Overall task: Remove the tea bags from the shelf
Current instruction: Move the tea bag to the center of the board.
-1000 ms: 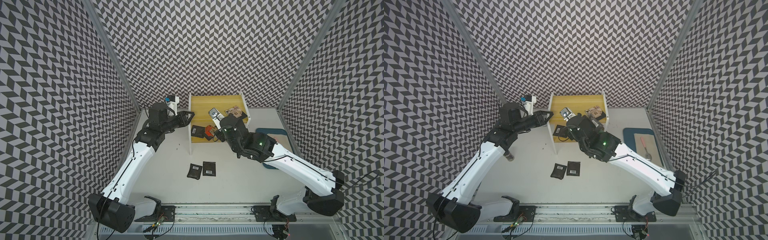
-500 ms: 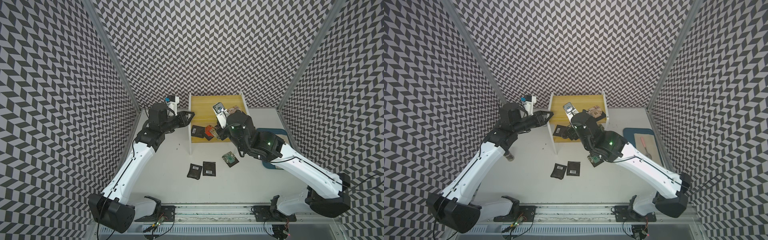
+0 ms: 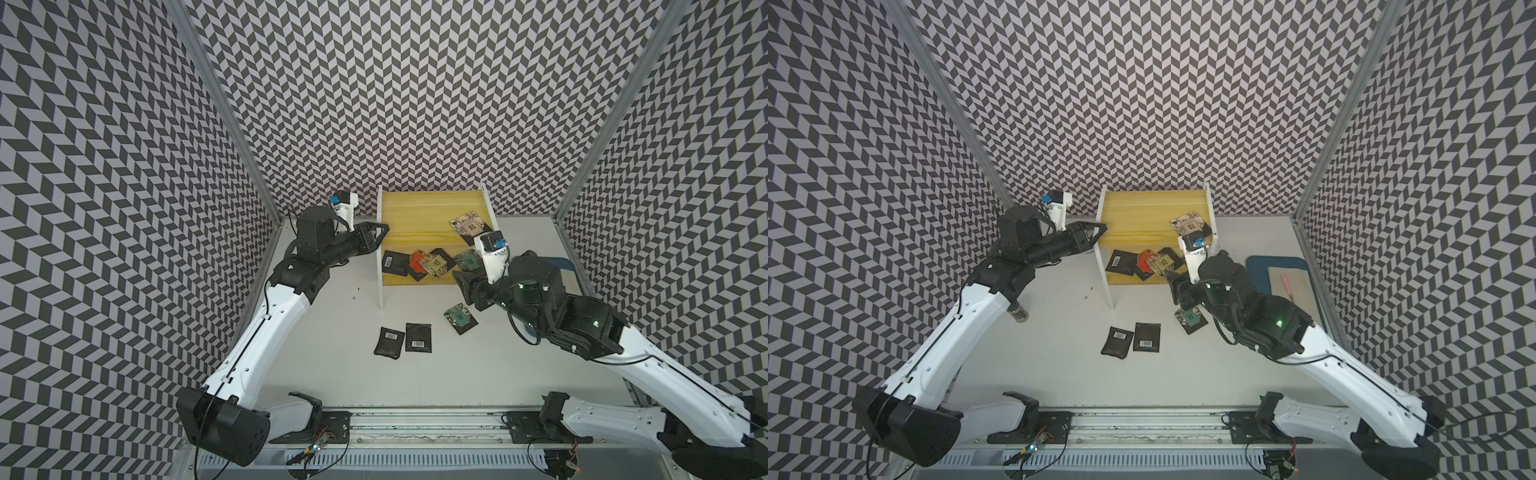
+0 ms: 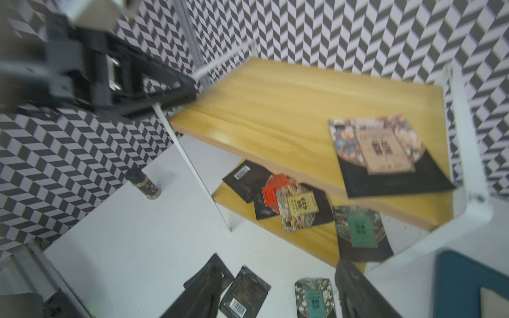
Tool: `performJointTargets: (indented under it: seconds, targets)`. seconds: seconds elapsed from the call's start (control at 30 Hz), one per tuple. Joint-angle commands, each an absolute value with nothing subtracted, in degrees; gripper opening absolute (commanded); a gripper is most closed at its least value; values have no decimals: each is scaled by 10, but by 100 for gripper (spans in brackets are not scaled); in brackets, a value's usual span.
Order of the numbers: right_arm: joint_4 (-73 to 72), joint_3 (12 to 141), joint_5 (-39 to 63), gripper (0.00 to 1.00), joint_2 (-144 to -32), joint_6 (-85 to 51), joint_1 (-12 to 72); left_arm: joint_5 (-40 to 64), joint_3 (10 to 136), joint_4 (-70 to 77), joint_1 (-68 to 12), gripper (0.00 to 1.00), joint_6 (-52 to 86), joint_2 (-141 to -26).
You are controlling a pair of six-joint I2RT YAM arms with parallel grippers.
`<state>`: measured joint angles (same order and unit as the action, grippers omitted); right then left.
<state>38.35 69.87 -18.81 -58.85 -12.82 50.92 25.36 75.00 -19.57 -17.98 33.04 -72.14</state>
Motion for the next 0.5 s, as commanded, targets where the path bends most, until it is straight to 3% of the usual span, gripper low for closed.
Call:
performJointTargets:
  seconds: [0.0,0.1,0.47]
  targets:
    - [345,624,-122,71,-542,-199,476,255,737,-227,-177,32,322,-717]
    - [308,541,-74,72,-509,-225,441,257,739,-228,-176,31,321,-717]
    - [204,366,-75,75,-540,-250,434,261,740,-230,-171,31,319,-717]
